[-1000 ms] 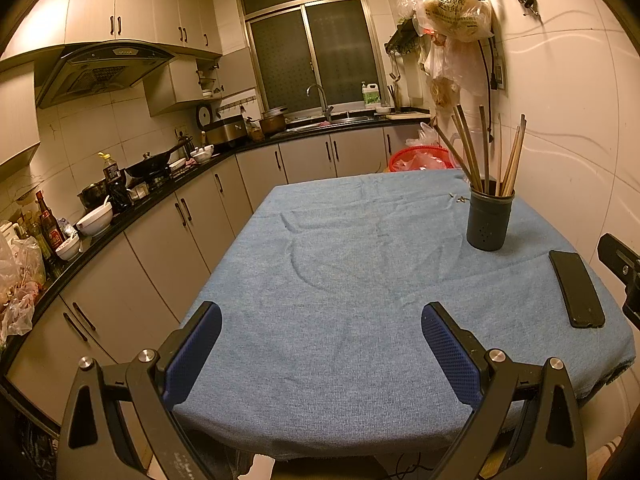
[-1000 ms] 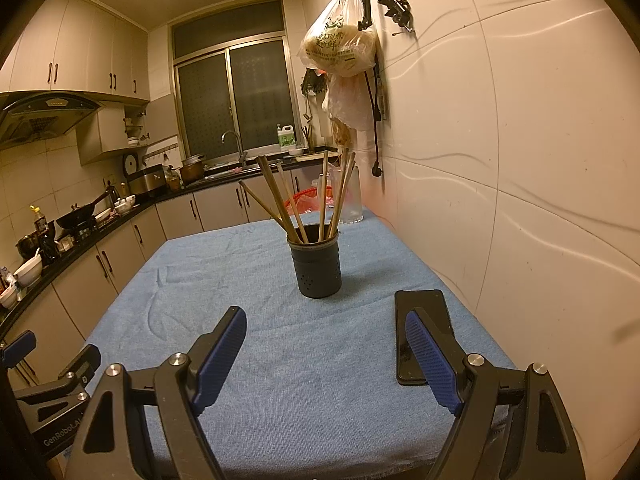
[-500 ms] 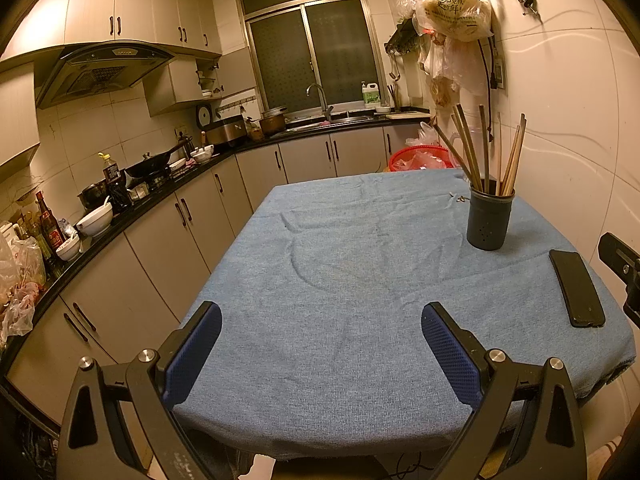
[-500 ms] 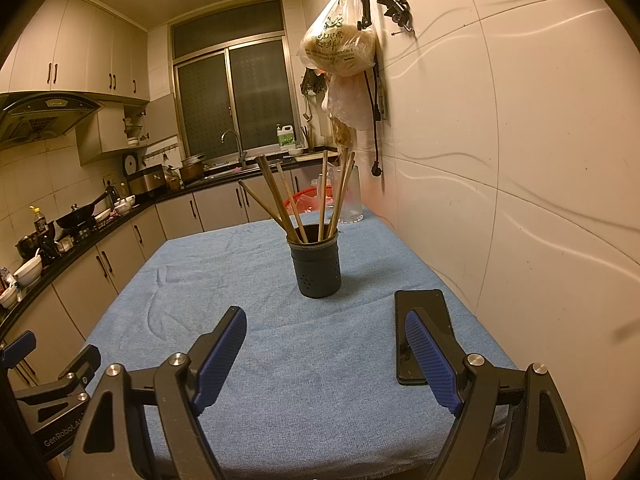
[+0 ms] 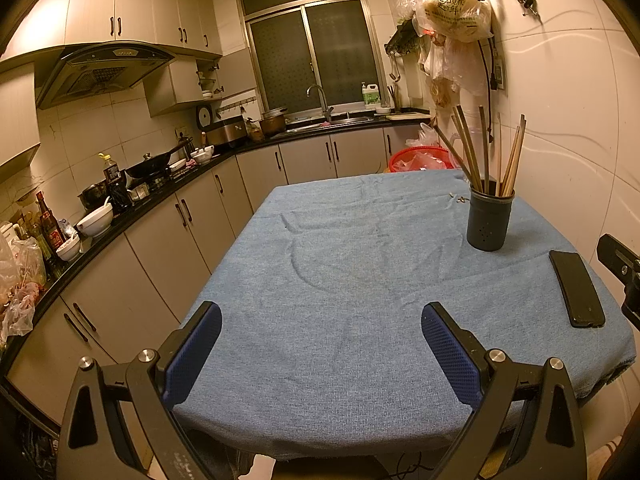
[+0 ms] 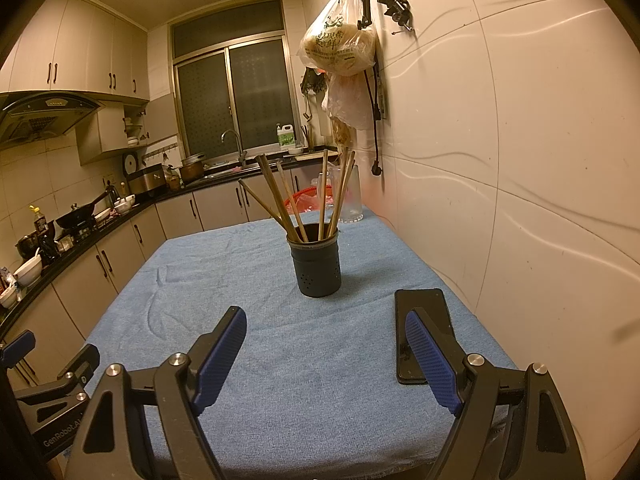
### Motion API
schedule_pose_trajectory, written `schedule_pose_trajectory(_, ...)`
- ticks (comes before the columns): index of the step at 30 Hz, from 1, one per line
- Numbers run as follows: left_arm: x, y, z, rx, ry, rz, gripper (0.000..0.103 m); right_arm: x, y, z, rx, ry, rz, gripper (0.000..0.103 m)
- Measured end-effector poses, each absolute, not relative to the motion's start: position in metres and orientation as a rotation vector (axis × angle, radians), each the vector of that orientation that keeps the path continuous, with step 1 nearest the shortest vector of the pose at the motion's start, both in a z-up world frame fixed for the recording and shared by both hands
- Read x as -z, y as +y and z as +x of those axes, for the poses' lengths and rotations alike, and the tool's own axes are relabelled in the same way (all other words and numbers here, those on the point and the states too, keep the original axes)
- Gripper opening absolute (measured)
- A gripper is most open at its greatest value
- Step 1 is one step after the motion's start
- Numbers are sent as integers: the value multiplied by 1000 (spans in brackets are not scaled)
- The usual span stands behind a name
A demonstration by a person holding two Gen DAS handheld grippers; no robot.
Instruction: Organize utensils
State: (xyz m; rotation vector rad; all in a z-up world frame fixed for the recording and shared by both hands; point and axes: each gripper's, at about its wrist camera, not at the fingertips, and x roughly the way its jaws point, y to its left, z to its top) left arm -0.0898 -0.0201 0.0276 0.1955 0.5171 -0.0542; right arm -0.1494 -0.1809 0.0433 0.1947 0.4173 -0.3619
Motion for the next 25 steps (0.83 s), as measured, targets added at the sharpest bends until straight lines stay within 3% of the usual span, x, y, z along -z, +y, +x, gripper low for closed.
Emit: schedule_pose_trajectory(25,-29,-20,-90,30,503,199,100,-43,-181,-149,361,419,193,84)
